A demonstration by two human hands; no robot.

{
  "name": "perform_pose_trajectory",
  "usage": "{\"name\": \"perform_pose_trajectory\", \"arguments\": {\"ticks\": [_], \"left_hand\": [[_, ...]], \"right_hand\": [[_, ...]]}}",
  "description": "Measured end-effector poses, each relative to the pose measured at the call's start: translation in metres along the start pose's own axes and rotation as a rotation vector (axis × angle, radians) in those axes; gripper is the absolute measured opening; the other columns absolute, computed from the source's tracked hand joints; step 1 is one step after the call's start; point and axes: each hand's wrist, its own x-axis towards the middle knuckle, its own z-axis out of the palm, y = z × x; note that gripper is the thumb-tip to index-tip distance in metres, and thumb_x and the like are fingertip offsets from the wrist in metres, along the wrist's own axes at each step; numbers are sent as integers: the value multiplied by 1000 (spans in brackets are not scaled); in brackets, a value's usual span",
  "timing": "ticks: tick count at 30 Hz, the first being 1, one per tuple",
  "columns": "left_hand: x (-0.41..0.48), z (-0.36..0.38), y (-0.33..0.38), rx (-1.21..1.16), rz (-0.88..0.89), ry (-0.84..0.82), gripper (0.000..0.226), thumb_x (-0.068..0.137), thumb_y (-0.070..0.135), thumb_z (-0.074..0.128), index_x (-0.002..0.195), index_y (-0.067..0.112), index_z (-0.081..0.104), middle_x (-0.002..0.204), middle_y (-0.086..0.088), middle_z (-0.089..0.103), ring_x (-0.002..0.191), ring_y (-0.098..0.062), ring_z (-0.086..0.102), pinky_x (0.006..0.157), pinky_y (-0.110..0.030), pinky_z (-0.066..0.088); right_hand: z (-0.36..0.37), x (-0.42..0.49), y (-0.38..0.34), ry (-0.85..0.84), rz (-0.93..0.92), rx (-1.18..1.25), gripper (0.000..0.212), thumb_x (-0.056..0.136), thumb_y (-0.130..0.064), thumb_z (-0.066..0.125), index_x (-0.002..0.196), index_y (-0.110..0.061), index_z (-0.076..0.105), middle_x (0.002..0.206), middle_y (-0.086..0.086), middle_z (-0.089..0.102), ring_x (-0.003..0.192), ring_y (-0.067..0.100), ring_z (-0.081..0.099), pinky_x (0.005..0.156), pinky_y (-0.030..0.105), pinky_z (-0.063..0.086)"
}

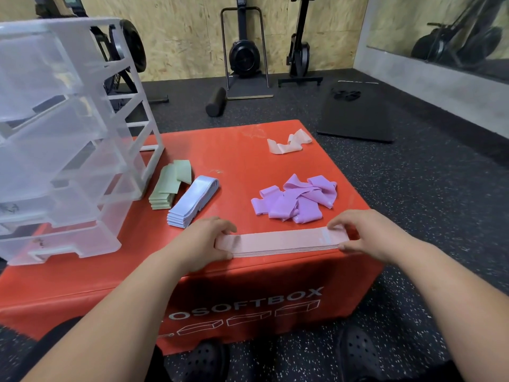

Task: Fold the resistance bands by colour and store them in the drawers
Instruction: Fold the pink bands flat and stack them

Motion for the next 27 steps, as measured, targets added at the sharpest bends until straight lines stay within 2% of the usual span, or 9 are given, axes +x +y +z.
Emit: {"name": "perform_pose_trajectory", "arguments": {"ticks": [2,6,10,13,20,24,27], "left_hand": [[-1,0,-1,3,11,10,61,76,43,89,131,34,66,121,14,64,108,-11,60,92,-29,49],[-4,-2,-2,-5,7,-16,65,75,49,88,134,39,62,121,19,61,108,-7,57,94,-30,50],[-4,-4,-2,8,19,1,63,76,44,89,133,39,63,120,19,62,106,-6,57,92,-28,49],[-4,-5,-5,-11,23,-8,66,73,49,89,133,41,62,119,21,62,106,-4,58,93,-28,51],[1,-9,-9,11,29,-26,68,70,48,93,132,39,65,116,20,64,102,-4,59,90,-29,53],[6,-9,-10,5,41,-44,72,66,65,87,130,43,63,114,23,63,101,-1,60,88,-27,54],[17,-9,-8,-29,40,-13,71,71,77,76,132,43,62,116,23,61,107,0,59,92,-28,54]], "right_hand": [[0,4,0,-4,-9,-17,56,74,-36,91,122,-47,66,117,-25,66,107,6,62,98,35,51],[0,10,3,-68,-29,-16,69,69,-40,92,130,-46,63,124,-26,63,112,4,60,100,32,50],[-1,14,6,-83,-42,-14,66,70,-36,93,129,-46,65,119,-25,67,106,3,63,99,32,52],[-4,15,5,-88,-34,20,70,65,-38,94,128,-48,64,119,-23,66,105,3,63,98,32,53],[-11,15,7,-75,22,96,61,61,-28,99,109,-51,70,93,-17,73,83,-2,67,84,27,57],[-13,17,1,-89,4,64,63,61,-39,97,113,-53,66,104,-26,70,90,-9,64,85,20,53],[-21,25,-6,-36,1,79,59,65,-50,94,116,-51,66,110,-28,67,95,-11,61,83,18,47]]}}
